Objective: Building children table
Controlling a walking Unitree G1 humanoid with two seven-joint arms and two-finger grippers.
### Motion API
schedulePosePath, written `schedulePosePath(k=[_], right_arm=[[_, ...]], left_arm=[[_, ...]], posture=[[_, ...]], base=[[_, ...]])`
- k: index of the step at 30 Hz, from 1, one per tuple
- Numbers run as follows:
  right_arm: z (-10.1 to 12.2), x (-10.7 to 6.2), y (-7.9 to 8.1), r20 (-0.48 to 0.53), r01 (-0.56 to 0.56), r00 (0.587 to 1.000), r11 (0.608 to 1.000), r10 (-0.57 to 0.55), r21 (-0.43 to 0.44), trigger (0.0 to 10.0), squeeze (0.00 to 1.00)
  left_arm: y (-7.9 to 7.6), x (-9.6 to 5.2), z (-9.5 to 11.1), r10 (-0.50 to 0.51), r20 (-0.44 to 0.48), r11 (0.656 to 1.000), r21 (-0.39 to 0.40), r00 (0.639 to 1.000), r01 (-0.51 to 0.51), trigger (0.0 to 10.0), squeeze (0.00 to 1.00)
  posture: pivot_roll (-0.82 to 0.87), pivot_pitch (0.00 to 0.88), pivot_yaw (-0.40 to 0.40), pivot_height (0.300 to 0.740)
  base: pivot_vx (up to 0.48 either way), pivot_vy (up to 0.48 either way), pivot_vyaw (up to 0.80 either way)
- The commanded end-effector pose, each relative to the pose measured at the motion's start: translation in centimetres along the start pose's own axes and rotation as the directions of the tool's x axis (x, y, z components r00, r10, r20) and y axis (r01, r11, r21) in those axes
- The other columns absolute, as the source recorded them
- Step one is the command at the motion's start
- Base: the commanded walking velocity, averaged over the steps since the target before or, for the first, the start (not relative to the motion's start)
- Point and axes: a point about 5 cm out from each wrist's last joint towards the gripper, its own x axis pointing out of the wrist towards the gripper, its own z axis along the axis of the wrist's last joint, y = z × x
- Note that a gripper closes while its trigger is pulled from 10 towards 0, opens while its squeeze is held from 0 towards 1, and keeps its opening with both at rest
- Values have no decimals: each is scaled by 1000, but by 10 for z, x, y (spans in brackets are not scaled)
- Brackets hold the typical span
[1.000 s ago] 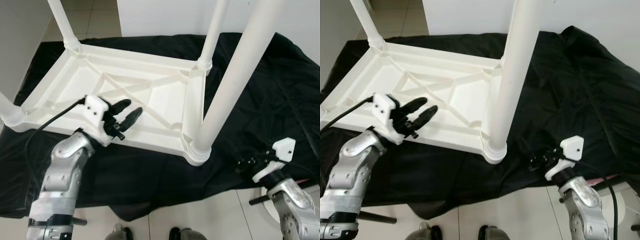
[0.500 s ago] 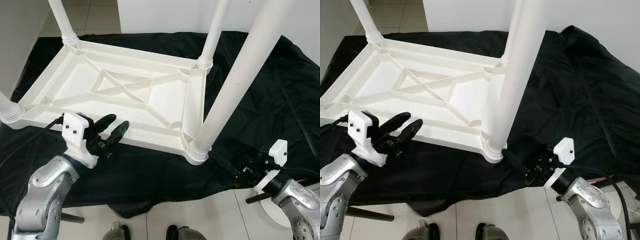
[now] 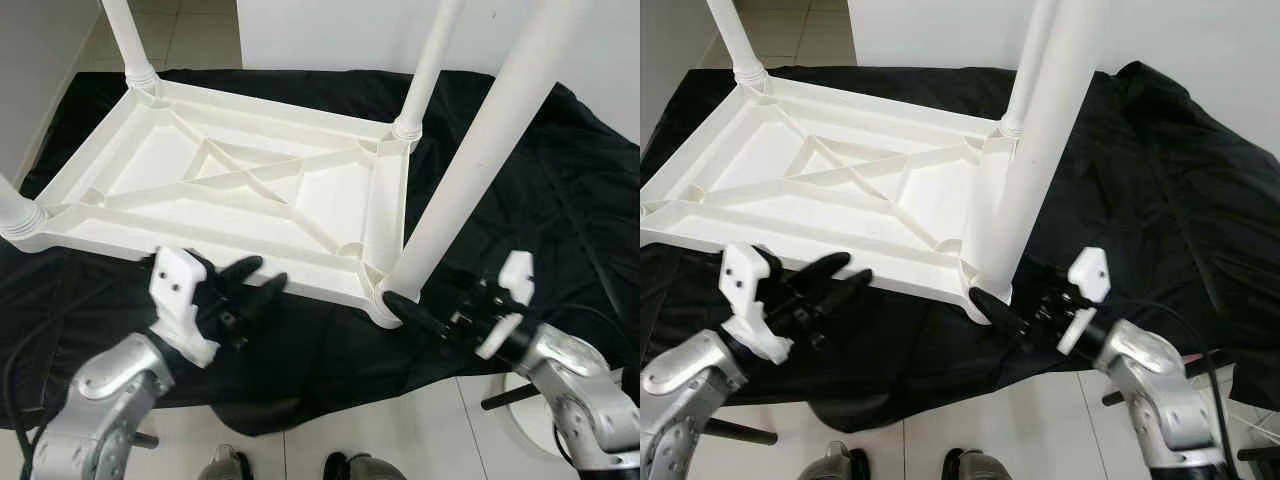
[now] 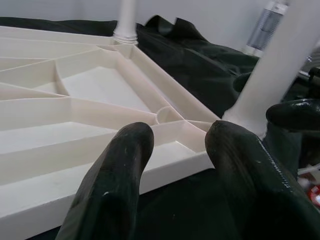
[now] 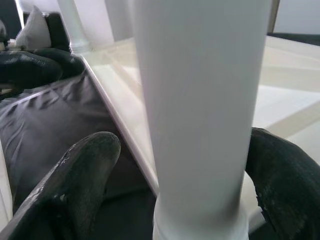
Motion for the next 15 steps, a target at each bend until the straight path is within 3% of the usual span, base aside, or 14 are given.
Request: schedulePosePath(k=[1, 7, 15], right_arm=[[-4, 5, 1, -14, 5, 1000, 1000, -5, 21, 10000, 0], [-13, 19, -16, -49, 93, 994, 995, -95, -47, 10000, 0], [-19, 22, -33, -40, 165, 985, 986, -166, -36, 10000, 0]], left_arm=[[-3, 1, 3, 36, 13, 999, -25, 999, -36, 10000, 0], [-12, 18, 1, 59, 2, 998, -21, 998, -59, 10000, 0], [-14, 40, 3, 84, 32, 996, -32, 996, -83, 10000, 0]], posture=[[23, 137, -84, 740], [50, 111, -98, 740], [71, 89, -91, 740]], base=[[0, 0, 0], [0, 0, 0], [0, 0, 0]])
